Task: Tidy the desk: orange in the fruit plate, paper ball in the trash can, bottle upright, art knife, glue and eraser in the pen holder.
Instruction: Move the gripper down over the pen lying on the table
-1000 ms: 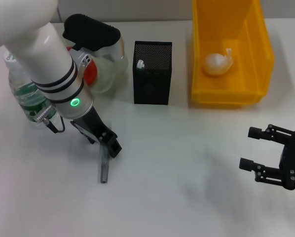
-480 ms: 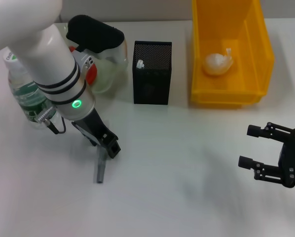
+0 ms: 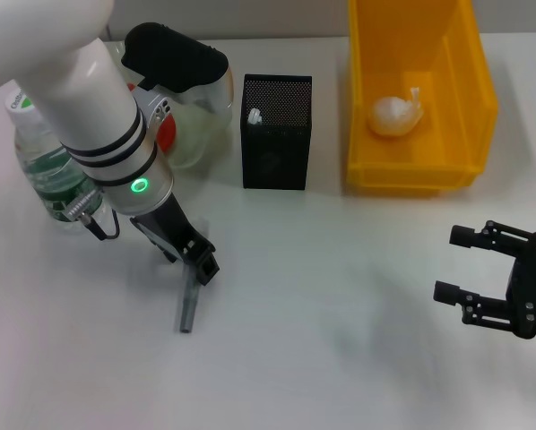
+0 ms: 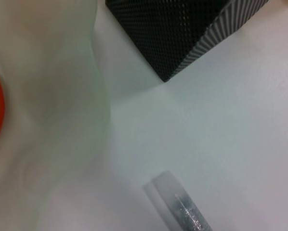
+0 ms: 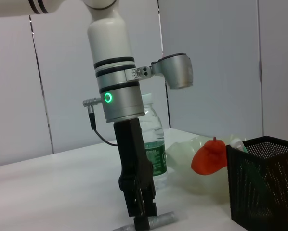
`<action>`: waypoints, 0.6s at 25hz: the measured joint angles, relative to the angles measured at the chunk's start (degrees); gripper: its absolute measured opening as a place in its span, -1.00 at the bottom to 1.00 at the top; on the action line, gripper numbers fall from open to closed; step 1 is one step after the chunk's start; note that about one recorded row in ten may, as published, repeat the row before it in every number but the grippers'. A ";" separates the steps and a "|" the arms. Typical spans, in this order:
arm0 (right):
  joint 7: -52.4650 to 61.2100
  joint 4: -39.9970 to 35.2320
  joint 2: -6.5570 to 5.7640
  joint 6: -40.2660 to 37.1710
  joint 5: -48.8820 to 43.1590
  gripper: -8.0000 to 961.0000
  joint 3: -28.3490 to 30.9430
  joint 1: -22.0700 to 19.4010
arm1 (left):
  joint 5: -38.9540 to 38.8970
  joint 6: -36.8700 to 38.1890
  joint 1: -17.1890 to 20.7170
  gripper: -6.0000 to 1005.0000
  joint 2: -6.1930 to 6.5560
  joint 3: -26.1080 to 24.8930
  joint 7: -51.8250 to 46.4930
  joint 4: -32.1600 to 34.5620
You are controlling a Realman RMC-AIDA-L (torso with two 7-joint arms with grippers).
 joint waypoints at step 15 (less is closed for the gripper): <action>0.14 0.00 -0.18 0.10 0.27 0.57 0.00 0.26 | 0.06 -0.35 0.00 -0.24 0.01 0.24 0.68 -0.47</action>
